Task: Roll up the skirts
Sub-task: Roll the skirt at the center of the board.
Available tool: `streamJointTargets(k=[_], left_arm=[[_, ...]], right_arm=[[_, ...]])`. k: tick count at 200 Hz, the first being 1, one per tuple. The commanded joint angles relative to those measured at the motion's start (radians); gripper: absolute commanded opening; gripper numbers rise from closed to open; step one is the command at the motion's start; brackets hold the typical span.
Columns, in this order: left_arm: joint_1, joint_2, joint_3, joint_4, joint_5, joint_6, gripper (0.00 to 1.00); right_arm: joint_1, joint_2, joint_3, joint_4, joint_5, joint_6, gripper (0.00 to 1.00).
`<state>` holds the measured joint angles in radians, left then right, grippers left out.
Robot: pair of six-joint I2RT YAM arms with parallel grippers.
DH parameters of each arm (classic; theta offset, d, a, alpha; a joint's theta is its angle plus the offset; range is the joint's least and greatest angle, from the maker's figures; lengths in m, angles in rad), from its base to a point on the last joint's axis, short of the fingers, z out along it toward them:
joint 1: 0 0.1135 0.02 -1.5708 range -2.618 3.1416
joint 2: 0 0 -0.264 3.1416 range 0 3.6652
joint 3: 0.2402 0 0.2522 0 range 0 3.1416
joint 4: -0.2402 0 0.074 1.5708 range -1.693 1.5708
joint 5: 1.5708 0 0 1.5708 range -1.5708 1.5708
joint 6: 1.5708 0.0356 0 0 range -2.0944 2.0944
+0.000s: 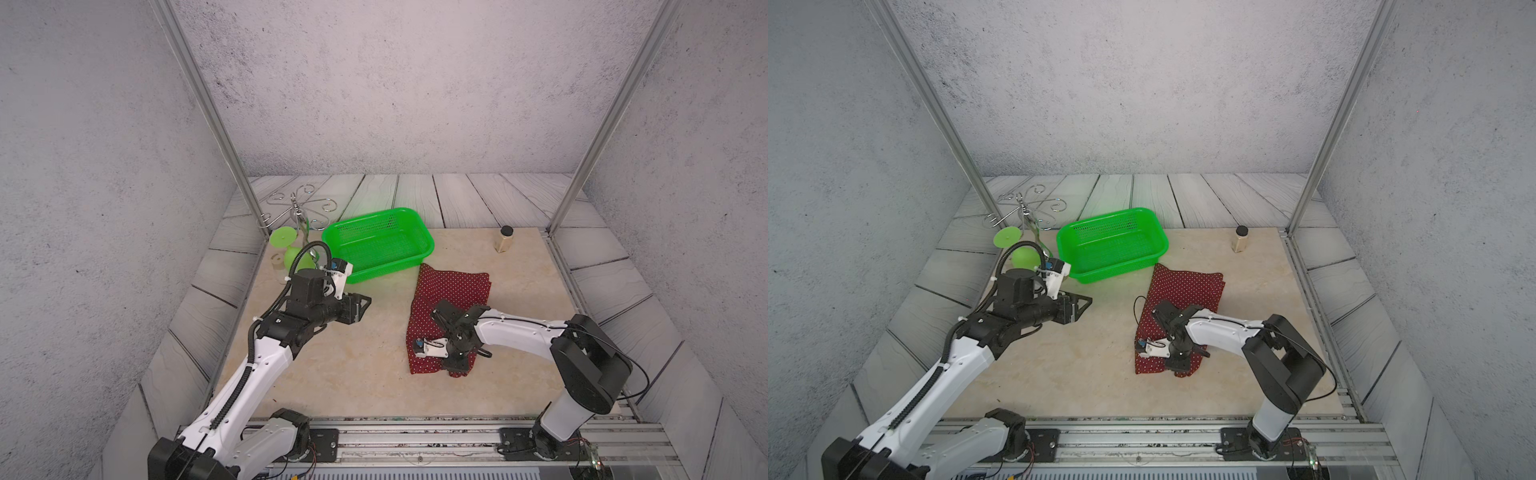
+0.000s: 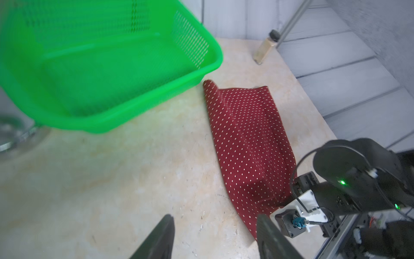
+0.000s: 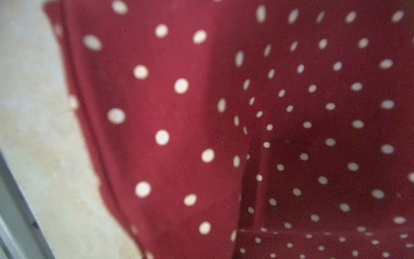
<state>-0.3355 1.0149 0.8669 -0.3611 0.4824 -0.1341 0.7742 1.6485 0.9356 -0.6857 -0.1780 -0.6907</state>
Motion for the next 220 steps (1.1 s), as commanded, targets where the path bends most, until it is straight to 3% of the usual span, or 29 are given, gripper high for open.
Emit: streamJointTargets(k=[1, 38, 54, 66, 94, 113, 125, 161, 194, 220], left_arm=[[-0.001, 0.009, -0.021, -0.031, 0.247, 0.339, 0.60], [-0.030, -0.076, -0.141, 0.063, 0.389, 0.503, 0.61], [-0.055, -0.113, -0.242, 0.129, 0.541, 0.700, 0.62], [-0.117, -0.128, -0.293, 0.124, 0.583, 0.840, 0.64], [-0.355, -0.095, -0.334, 0.119, 0.374, 0.967, 0.65], [-0.479, -0.062, -0.389, 0.239, 0.191, 1.002, 0.67], [-0.501, -0.028, -0.399, 0.311, 0.108, 0.995, 0.67], [-0.510, 0.091, -0.389, 0.502, 0.024, 0.961, 0.68], [-0.568, 0.252, -0.364, 0.608, 0.001, 0.940, 0.67], [-0.617, 0.307, -0.392, 0.691, -0.063, 0.918, 0.65]], right_arm=[[-0.038, -0.017, -0.056, -0.123, -0.117, -0.124, 0.00], [-0.127, 0.069, 0.021, -0.240, -0.291, -0.153, 0.00], [-0.177, 0.190, 0.115, -0.379, -0.424, -0.182, 0.00], [-0.204, 0.278, 0.187, -0.475, -0.509, -0.213, 0.00], [-0.258, 0.370, 0.270, -0.572, -0.591, -0.224, 0.00], [-0.278, 0.402, 0.287, -0.579, -0.597, -0.204, 0.00], [-0.277, 0.422, 0.298, -0.583, -0.588, -0.191, 0.00], [-0.277, 0.467, 0.332, -0.582, -0.553, -0.157, 0.00], [-0.269, 0.466, 0.344, -0.515, -0.433, -0.049, 0.00], [-0.239, 0.380, 0.272, -0.359, -0.287, 0.056, 0.00]])
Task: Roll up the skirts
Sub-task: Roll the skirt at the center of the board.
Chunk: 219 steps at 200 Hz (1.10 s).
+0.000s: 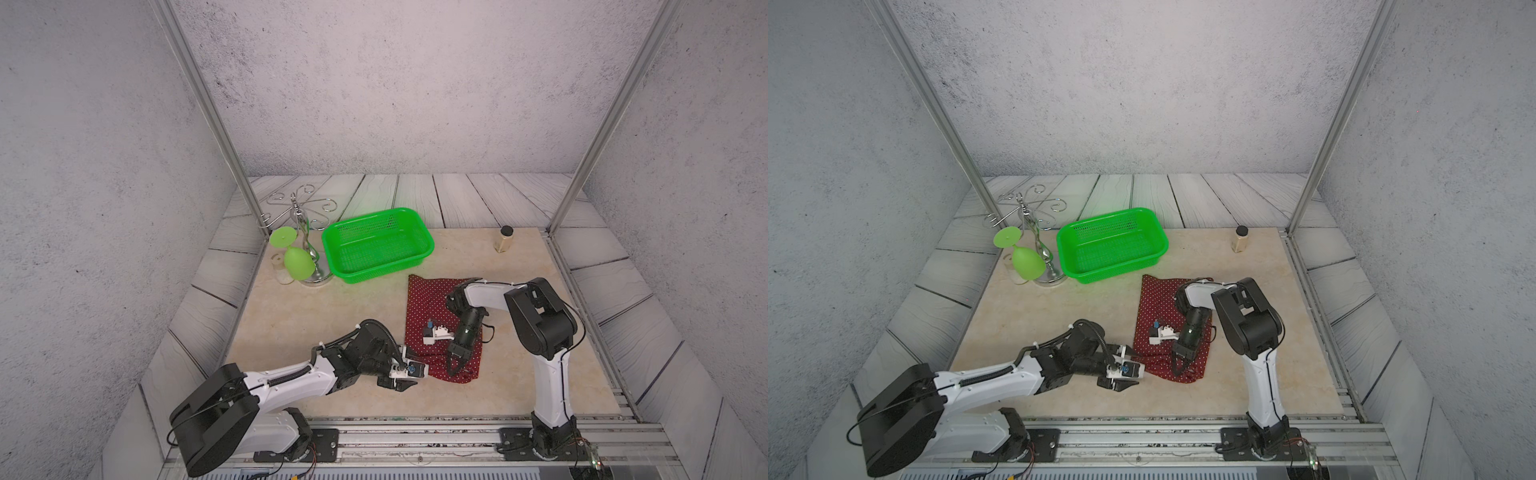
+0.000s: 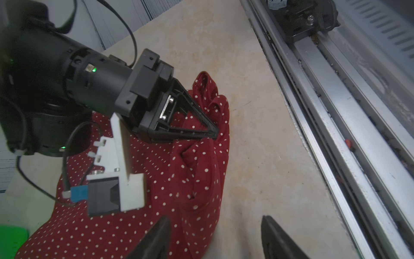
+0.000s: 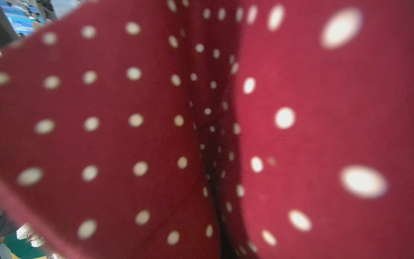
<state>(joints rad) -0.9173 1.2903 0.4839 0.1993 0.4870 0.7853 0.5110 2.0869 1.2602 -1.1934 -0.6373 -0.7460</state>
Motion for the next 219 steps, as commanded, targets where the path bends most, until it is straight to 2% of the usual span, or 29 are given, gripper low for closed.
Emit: streamJointTargets(k=[1, 20, 60, 96, 135, 177, 194, 208, 219], left_arm=[[-0.034, 0.034, -0.010, 0.133, -0.069, -0.003, 0.65], [-0.037, 0.058, -0.005, 0.161, -0.075, -0.018, 0.65], [-0.040, 0.089, 0.011, 0.180, -0.061, -0.036, 0.63], [-0.040, 0.058, -0.019, 0.151, -0.066, -0.064, 0.65], [-0.049, 0.186, 0.046, 0.183, 0.014, -0.077, 0.64], [-0.059, 0.277, 0.068, 0.249, -0.060, -0.125, 0.58], [-0.060, 0.291, 0.101, 0.228, -0.048, -0.143, 0.45], [-0.059, 0.304, 0.119, 0.203, -0.034, -0.159, 0.25], [-0.060, 0.313, 0.116, 0.203, -0.031, -0.165, 0.07]], right_arm=[[0.025, -0.063, -0.057, 0.155, 0.178, 0.114, 0.00], [0.036, -0.104, -0.106, 0.239, 0.234, 0.153, 0.00], [0.059, -0.111, -0.101, 0.246, 0.239, 0.149, 0.00], [0.063, -0.143, -0.127, 0.274, 0.235, 0.154, 0.00], [0.066, -0.146, -0.131, 0.275, 0.241, 0.154, 0.00], [0.066, -0.162, -0.147, 0.283, 0.246, 0.152, 0.03], [0.066, -0.160, -0.145, 0.286, 0.248, 0.155, 0.06], [0.066, -0.160, -0.143, 0.290, 0.250, 0.163, 0.12], [0.065, -0.170, -0.147, 0.305, 0.251, 0.182, 0.23]])
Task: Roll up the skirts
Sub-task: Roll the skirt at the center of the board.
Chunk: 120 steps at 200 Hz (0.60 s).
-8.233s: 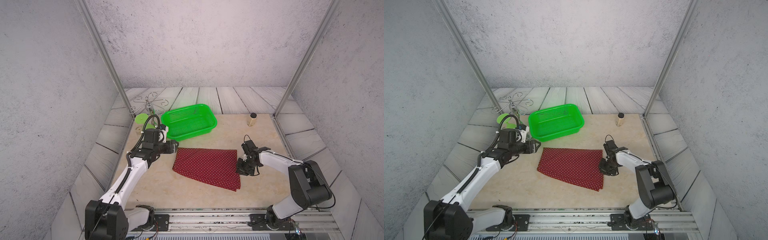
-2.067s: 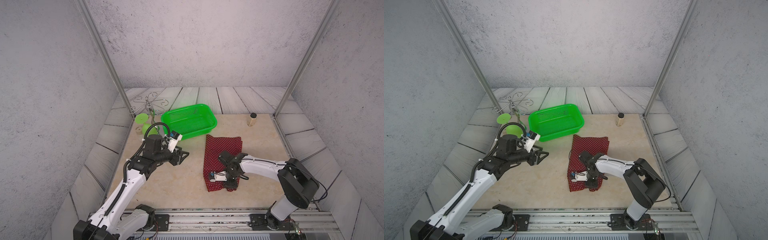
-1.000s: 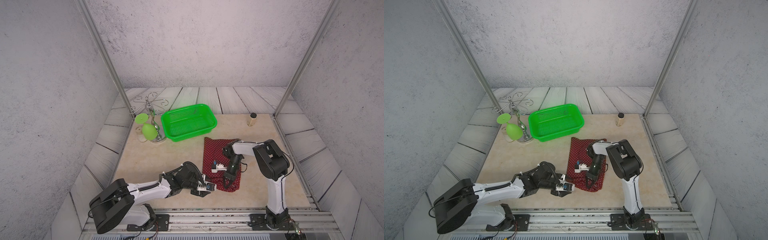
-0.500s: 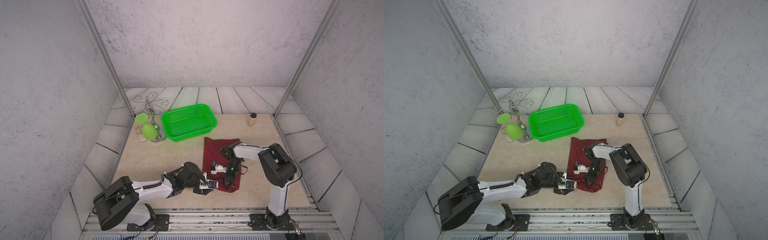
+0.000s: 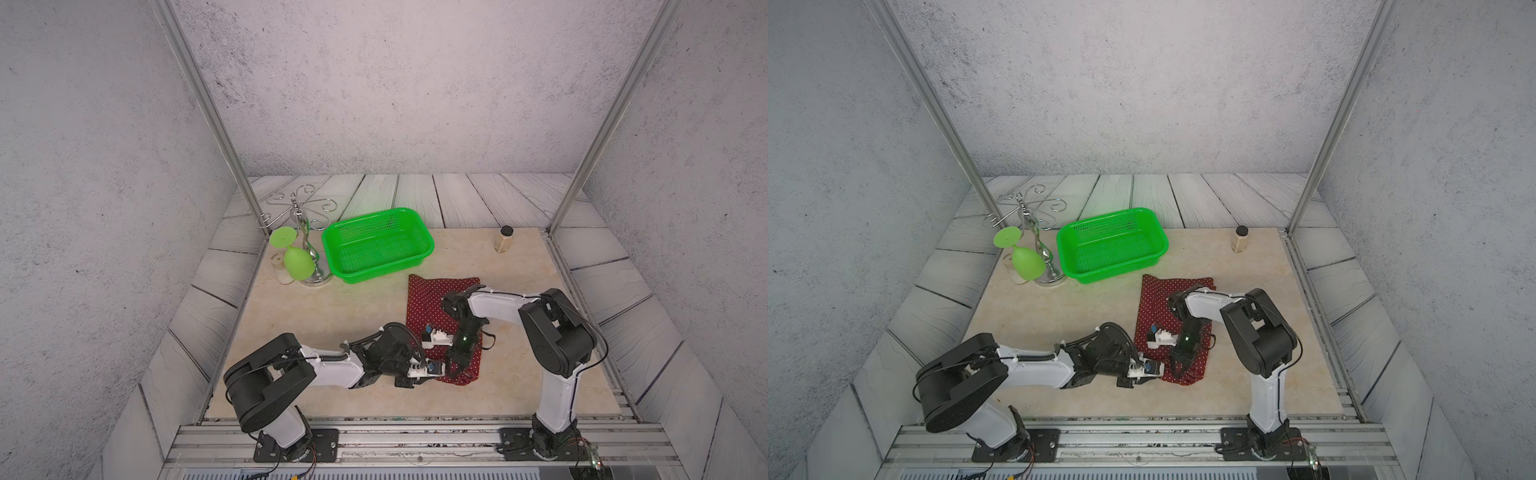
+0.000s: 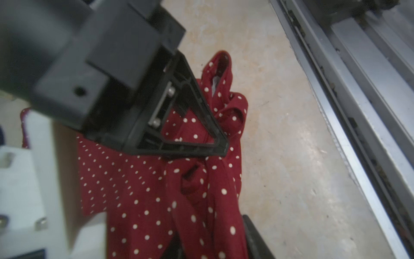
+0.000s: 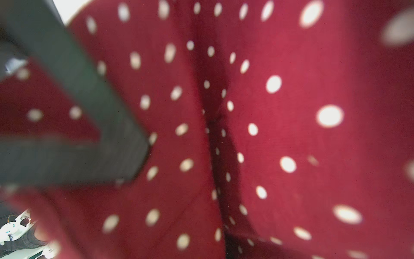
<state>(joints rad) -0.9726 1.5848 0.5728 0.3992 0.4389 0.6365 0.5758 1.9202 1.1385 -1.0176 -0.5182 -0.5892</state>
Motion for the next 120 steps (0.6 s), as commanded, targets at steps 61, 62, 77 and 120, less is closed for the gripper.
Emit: streamJointTargets(k=[61, 62, 77, 120], left_arm=[[0.062, -0.055, -0.018, -0.066, 0.154, -0.252, 0.00], [0.063, -0.054, -0.018, -0.065, 0.156, -0.261, 0.00], [0.110, -0.021, -0.009, -0.040, 0.227, -0.392, 0.00], [0.250, 0.169, 0.192, -0.225, 0.501, -0.617, 0.00]], right_arm=[[-0.259, -0.355, -0.164, 0.364, 0.149, 0.304, 0.60], [-0.262, -0.363, -0.167, 0.366, 0.153, 0.305, 0.60], [-0.301, -0.487, -0.216, 0.422, 0.221, 0.294, 0.59], [-0.249, -0.903, -0.498, 0.769, 0.009, 0.027, 0.60]])
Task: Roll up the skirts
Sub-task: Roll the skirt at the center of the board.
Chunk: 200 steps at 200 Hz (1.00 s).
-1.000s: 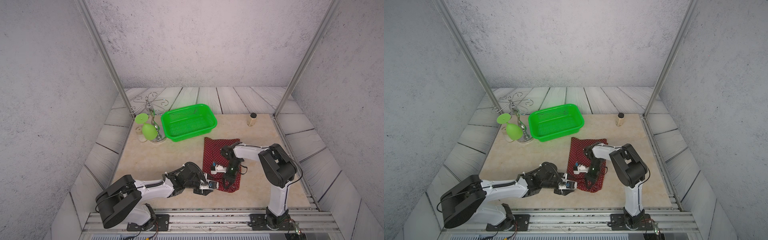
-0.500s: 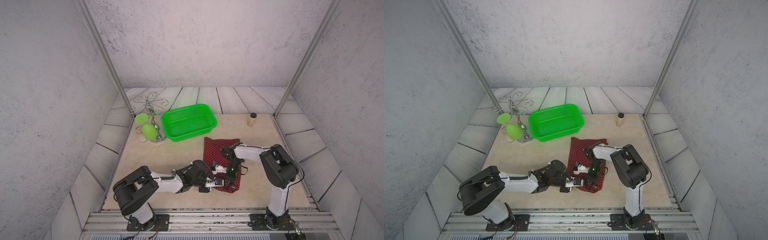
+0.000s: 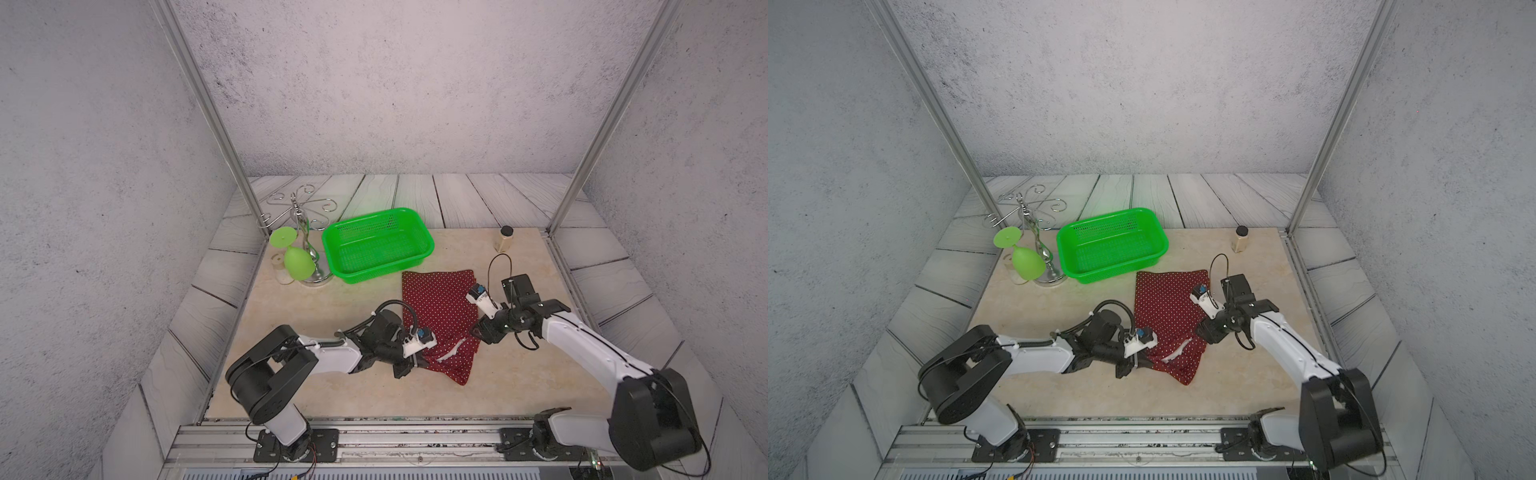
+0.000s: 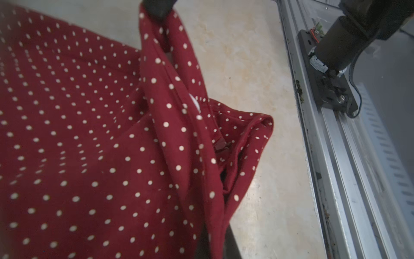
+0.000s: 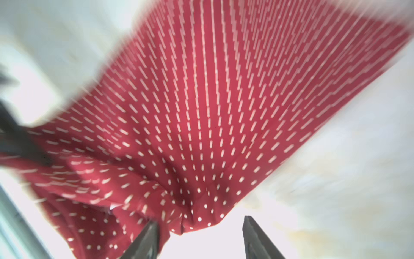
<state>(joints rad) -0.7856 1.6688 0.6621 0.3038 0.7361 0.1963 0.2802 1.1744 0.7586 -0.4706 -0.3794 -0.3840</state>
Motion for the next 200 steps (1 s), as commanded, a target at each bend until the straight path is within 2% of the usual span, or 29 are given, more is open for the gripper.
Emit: streamJointTargets(k=[1, 20, 39, 64, 79, 108, 121, 147, 169, 186, 191, 200], left_arm=[[0.064, 0.090, 0.106, -0.135, 0.206, -0.183, 0.00], [0.119, 0.160, 0.187, -0.232, 0.256, -0.288, 0.00], [0.144, 0.209, 0.235, -0.294, 0.320, -0.304, 0.00], [0.177, 0.235, 0.239, -0.242, 0.364, -0.427, 0.00], [0.183, 0.261, 0.267, -0.295, 0.361, -0.439, 0.00], [0.183, 0.240, 0.266, -0.320, 0.304, -0.425, 0.00], [0.183, 0.228, 0.260, -0.304, 0.284, -0.430, 0.00], [0.183, 0.226, 0.265, -0.269, 0.293, -0.458, 0.00], [0.184, 0.193, 0.246, -0.231, 0.296, -0.483, 0.00], [0.215, 0.108, 0.177, -0.148, 0.238, -0.532, 0.39], [0.238, 0.072, 0.144, -0.107, 0.212, -0.551, 0.45], [0.289, -0.001, 0.077, -0.021, 0.163, -0.588, 0.51]], right_arm=[[0.053, -0.164, -0.124, 0.227, -0.131, -0.190, 0.60], [0.141, -0.252, -0.210, 0.287, -0.158, -0.332, 0.66], [0.202, -0.231, -0.222, 0.231, -0.171, -0.448, 0.68], [0.331, -0.087, -0.237, 0.266, -0.017, -0.580, 0.69], [0.380, 0.016, -0.226, 0.368, 0.118, -0.582, 0.69], [0.406, 0.158, -0.158, 0.377, 0.126, -0.631, 0.68], [0.429, 0.218, -0.147, 0.396, 0.173, -0.622, 0.67], [0.453, 0.303, -0.140, 0.400, 0.203, -0.591, 0.61], [0.464, 0.375, -0.086, 0.336, 0.265, -0.537, 0.41], [0.458, 0.407, -0.005, 0.182, 0.245, -0.506, 0.18], [0.452, 0.405, 0.010, 0.138, 0.217, -0.505, 0.11], [0.436, 0.398, 0.031, 0.055, 0.154, -0.503, 0.08]])
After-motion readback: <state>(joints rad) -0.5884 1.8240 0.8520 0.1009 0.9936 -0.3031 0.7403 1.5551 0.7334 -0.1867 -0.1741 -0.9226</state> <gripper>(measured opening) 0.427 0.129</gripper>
